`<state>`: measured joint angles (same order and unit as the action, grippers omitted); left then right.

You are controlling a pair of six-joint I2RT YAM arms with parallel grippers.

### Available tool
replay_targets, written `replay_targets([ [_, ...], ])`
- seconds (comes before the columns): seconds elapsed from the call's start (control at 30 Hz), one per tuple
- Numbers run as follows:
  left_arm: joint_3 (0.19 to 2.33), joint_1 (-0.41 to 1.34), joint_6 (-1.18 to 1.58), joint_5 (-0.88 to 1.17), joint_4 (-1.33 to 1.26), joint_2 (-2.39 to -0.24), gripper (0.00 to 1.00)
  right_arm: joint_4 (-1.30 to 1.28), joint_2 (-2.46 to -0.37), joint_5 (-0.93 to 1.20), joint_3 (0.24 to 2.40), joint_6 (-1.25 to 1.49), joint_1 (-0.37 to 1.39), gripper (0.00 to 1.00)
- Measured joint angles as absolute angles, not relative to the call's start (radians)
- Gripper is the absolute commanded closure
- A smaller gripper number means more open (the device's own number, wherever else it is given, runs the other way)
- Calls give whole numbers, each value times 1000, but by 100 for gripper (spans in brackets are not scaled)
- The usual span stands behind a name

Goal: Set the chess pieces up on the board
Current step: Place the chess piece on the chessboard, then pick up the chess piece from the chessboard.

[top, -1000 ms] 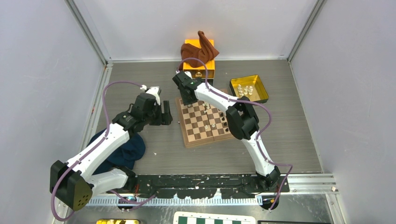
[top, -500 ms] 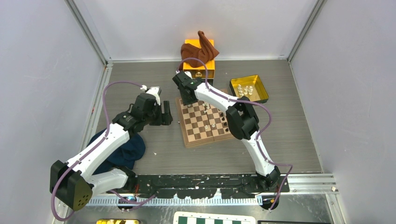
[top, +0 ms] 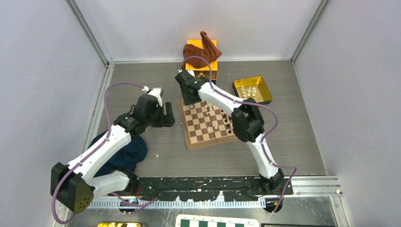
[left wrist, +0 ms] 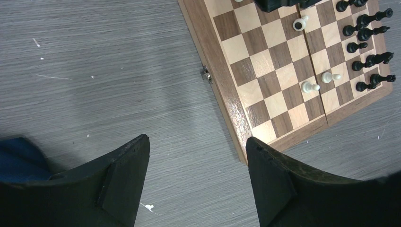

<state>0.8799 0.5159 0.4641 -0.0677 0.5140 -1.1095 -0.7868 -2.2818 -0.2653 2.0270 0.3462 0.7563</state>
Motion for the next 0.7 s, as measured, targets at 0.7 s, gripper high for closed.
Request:
replay_targets([
  [0.7, 897, 516, 464, -60, 516, -1142, 21, -748, -2001, -377, 1751, 339, 708, 53],
])
